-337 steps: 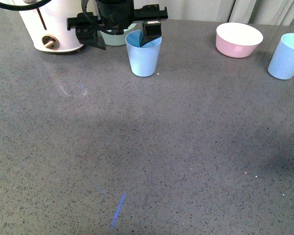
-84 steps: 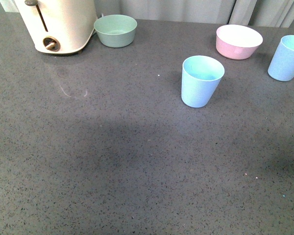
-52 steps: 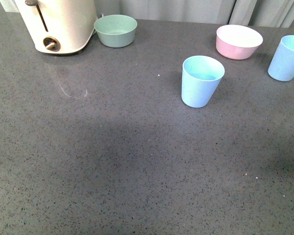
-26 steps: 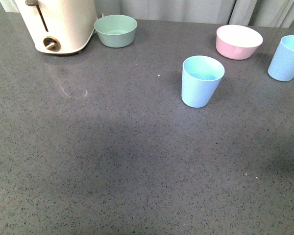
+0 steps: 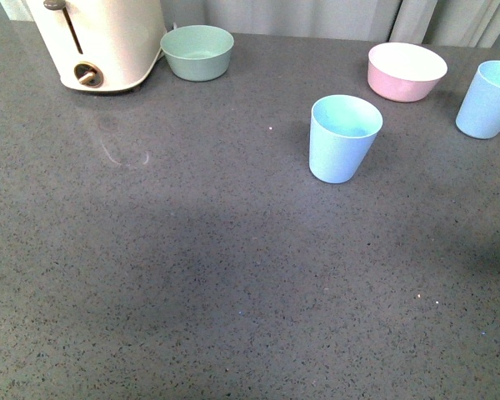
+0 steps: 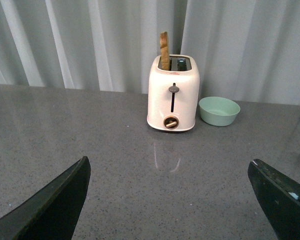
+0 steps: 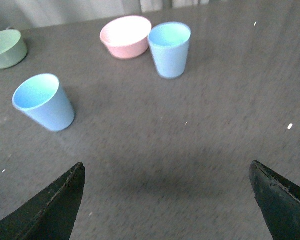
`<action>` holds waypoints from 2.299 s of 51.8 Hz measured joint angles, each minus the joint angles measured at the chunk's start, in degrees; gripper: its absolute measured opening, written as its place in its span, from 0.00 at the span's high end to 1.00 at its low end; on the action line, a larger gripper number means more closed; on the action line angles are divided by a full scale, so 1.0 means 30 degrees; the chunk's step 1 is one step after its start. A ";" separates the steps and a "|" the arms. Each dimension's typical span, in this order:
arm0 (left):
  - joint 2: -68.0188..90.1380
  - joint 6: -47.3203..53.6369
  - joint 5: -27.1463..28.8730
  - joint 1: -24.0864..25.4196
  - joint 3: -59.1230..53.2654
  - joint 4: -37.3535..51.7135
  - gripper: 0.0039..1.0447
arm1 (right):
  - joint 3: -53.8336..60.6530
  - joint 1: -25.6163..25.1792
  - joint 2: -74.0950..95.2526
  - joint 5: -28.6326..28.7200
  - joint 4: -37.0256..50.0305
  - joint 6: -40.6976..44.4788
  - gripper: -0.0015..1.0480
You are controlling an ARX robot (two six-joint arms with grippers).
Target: Stack blue cups with both arms
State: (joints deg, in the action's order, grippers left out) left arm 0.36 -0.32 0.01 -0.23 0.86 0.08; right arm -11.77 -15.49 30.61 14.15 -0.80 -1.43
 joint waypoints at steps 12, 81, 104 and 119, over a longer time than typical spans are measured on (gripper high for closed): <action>0.0000 0.0007 0.0000 0.0000 0.0000 0.0000 0.08 | -0.7060 -0.1027 1.2298 0.1902 0.2994 0.5697 0.09; 0.0000 0.0015 0.0000 0.0000 0.0000 0.0000 0.08 | -2.4378 0.3293 3.0753 -0.0619 -0.4065 1.4214 0.65; 0.0000 0.0015 0.0000 0.0000 0.0000 0.0000 0.08 | -2.4378 0.2739 2.9718 0.0605 -0.5544 1.3945 0.98; 0.0000 0.0015 0.0000 0.0000 0.0000 0.0000 0.08 | -2.3605 0.3876 2.5376 0.3002 -0.7424 1.4367 0.98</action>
State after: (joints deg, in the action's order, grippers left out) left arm 0.36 -0.27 0.01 -0.23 0.86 0.08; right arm -82.59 -3.86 106.74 23.16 -23.07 41.67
